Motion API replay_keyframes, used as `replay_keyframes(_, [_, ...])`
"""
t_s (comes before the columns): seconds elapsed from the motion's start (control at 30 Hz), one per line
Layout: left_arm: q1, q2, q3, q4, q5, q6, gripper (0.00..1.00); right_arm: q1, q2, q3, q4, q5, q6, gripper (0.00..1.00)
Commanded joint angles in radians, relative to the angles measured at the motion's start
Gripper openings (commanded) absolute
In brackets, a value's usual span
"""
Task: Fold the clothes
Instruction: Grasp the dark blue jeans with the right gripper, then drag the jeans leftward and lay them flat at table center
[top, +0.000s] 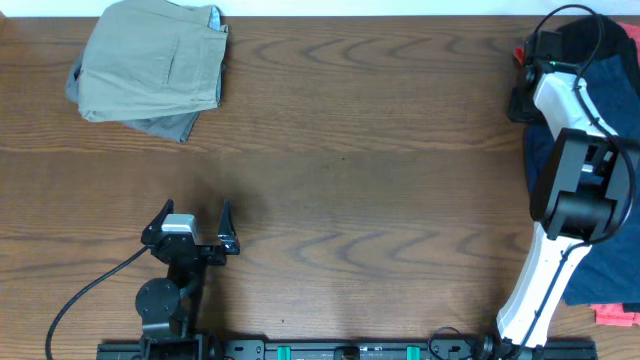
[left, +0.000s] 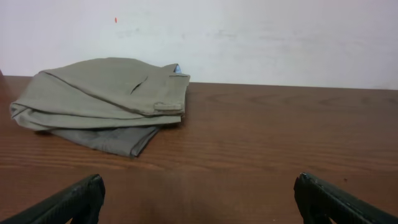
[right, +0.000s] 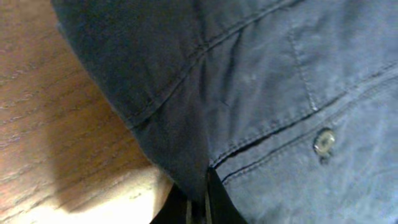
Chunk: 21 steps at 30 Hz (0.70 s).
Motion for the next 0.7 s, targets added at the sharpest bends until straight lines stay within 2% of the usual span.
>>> replay_keyframes(0.0, [-0.005,-0.003,-0.018,-0.032,0.013,0.006,0.98,-0.006,-0.116,0.017,-0.021,0.031,0.058,0.01])
replay_keyframes(0.27, [-0.005,-0.003,-0.018,-0.032,0.013,0.006,0.98,0.015,-0.253,0.017,-0.087,-0.022,0.058,0.01])
replay_keyframes(0.5, [-0.005,-0.003,-0.018,-0.032,0.013,0.006,0.98,0.065,-0.270,0.015,-0.156,-0.249,0.061,0.01])
replay_keyframes(0.67, [-0.005,-0.003,-0.018,-0.032,0.013,0.006,0.98,0.147,-0.270,0.015,-0.170,-0.315,0.092,0.01])
